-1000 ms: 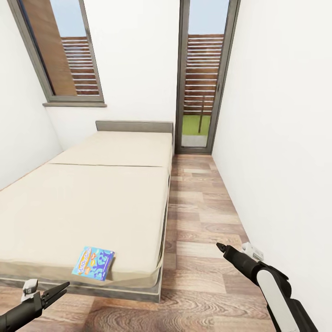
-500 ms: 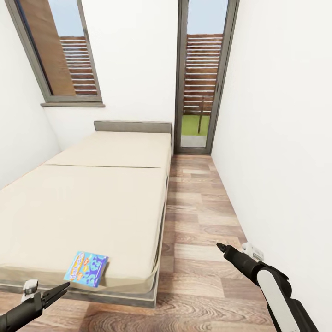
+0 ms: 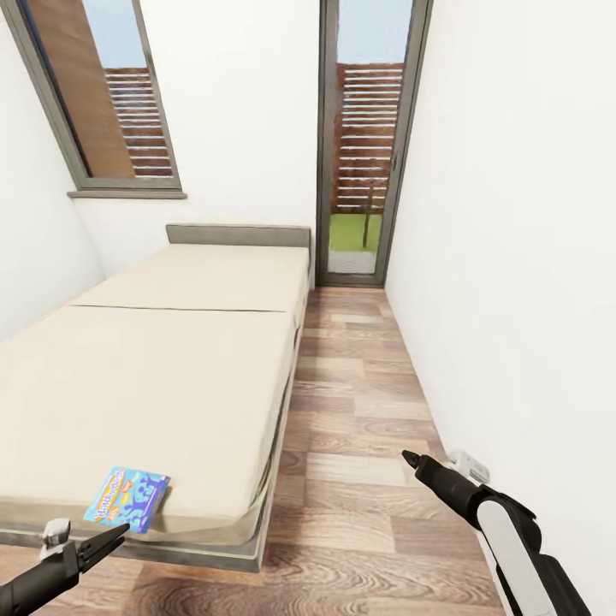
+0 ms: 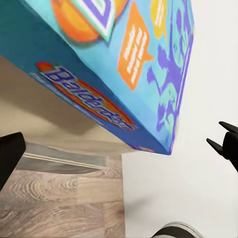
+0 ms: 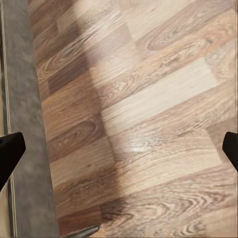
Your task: Put all the toys in the child's room - the three board games (two on the bed and one on the table), the two jigsaw puzzles on the table, and the tennis ball on the table - inside the toy box on the table in the child's room.
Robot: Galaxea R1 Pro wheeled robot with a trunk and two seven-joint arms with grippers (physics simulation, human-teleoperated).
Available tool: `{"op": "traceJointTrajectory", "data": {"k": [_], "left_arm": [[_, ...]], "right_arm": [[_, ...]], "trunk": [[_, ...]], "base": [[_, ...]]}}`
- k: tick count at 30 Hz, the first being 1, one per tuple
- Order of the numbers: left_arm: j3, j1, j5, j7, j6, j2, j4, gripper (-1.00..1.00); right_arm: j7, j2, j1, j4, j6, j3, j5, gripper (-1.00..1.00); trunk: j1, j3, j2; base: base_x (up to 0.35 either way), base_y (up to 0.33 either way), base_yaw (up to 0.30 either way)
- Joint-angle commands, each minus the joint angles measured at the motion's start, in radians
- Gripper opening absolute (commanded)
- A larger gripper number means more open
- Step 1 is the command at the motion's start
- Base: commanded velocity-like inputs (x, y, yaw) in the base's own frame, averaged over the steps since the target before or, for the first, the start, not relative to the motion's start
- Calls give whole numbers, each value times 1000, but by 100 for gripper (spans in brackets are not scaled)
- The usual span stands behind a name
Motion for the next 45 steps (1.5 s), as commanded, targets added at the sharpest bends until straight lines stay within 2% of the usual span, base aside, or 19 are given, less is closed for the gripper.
{"op": "traceJointTrajectory", "data": {"k": [1, 45], "left_arm": [[2, -1, -1, -4, 10, 0, -1, 100], [1, -1, -1, -6, 10, 0, -1, 100]], "right_arm": [[-9, 0, -1, -1, 2, 0, -10, 100], [-9, -4, -1, -1, 2, -1, -12, 100]], "trunk": [[0, -1, 0], [0, -1, 0]], "base": [[0, -262, 0], [15, -16, 0]]}}
